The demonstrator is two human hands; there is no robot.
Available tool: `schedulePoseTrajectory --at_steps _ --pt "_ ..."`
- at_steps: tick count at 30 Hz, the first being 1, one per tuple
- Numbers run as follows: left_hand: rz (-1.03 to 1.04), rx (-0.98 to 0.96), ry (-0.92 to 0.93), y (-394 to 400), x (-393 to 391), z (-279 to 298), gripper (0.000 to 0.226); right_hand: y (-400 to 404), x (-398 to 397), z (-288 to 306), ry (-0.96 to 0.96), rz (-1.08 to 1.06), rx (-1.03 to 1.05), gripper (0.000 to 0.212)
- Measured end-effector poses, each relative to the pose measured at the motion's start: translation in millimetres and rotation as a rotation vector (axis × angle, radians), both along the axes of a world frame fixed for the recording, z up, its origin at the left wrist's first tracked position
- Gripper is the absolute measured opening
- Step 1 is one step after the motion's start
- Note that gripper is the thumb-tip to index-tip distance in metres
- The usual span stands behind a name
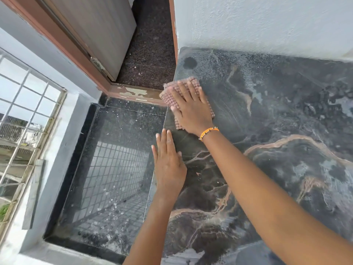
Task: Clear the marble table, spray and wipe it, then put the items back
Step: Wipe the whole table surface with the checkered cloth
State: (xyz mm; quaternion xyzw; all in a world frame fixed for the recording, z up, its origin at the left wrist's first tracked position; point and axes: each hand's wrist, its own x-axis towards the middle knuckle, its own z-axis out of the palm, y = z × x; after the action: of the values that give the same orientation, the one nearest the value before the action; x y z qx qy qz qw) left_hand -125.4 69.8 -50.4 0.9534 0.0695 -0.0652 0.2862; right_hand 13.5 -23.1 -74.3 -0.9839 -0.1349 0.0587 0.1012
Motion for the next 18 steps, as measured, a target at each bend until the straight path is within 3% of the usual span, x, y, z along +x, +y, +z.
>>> schedulePoseTrajectory --at_steps 5,9,11,15,18 --pt "-0.101 0.058 0.060 -4 13 2 0.061 -85 28 -3 -0.020 -0.332 0.021 0.057" --pt "-0.118 0.112 0.066 -3 13 -1 0.062 -127 -21 -5 -0.013 -0.676 0.042 0.059" --pt "-0.116 0.119 0.056 -3 14 -1 0.062 -117 -53 -4 -0.017 -0.740 0.039 0.062" --pt "-0.064 0.099 0.051 -5 18 -2 0.066 -60 -78 -2 -0.023 -0.362 -0.020 0.058" --pt "-0.059 0.110 0.058 -10 23 1 0.071 -17 -44 -3 -0.031 -0.072 0.006 0.055"
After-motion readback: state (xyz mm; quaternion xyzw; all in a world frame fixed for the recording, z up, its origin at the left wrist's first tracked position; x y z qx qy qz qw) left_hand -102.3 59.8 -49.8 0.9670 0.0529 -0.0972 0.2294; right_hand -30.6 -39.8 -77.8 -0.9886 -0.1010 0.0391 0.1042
